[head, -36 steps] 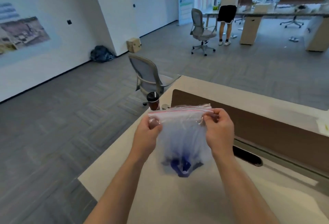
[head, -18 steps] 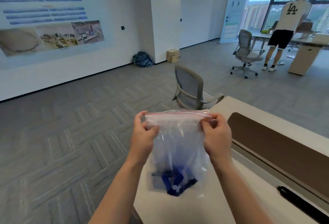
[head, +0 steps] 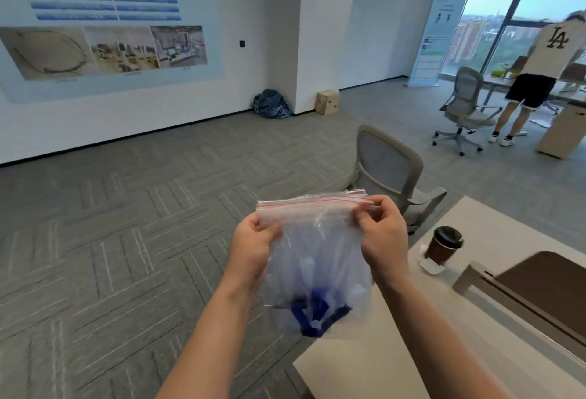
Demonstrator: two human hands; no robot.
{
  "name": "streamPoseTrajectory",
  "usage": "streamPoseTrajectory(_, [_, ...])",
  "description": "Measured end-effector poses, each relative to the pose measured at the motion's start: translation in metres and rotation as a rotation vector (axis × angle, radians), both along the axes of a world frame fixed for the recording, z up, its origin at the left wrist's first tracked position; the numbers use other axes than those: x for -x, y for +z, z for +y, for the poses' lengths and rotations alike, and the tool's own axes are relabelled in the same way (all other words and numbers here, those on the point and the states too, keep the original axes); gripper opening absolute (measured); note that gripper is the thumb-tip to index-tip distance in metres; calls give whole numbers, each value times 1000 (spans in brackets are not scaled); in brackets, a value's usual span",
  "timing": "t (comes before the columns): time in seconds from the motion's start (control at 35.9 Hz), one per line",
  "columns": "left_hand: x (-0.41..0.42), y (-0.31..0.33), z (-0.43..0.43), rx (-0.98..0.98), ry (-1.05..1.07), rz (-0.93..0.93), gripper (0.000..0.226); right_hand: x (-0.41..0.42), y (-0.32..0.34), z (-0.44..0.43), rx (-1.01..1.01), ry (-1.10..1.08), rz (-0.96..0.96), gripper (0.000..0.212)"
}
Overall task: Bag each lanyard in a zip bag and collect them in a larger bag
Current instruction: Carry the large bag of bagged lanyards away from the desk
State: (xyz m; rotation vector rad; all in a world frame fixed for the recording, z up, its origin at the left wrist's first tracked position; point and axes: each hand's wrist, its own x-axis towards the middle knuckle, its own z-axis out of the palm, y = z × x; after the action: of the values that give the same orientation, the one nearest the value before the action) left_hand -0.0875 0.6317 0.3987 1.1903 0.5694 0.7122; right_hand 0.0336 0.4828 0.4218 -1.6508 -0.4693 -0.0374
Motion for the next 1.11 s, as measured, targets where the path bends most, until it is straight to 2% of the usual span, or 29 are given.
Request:
streamPoseTrajectory(0.17, [10,-10,82,-176,94,90,23,5,-3,86,0,46,28,6])
streamPoseTrajectory(0.33, [-3,-17,158,-237,140,112,22,-13,-10,172,5,79,37,8])
streamPoseTrajectory(0.45, [-22,-17,206,-237,171,90,20,-40,-21,225,-23,87,26,24])
streamPoseTrajectory(0.56, [-49,-17,256,-263,209,107,15,-73,-30,280,-120,155,163,49])
streamPoseTrajectory(0.7, [-84,-6,322,-354,221,145,14,-116,-28,345,-136,167,220,25])
streamPoseTrajectory(0.81, [-116,2,364,-369,204,134,14,-145,-21,379,-234,204,260,31])
streamPoseTrajectory(0.92, [-155,7,404,-379,191,114,17,-183,-16,409,-220,203,244,34])
streamPoseTrajectory(1.11, [-237,15,475,-369,144,40,18,-253,-15,464,-250,220,339,33])
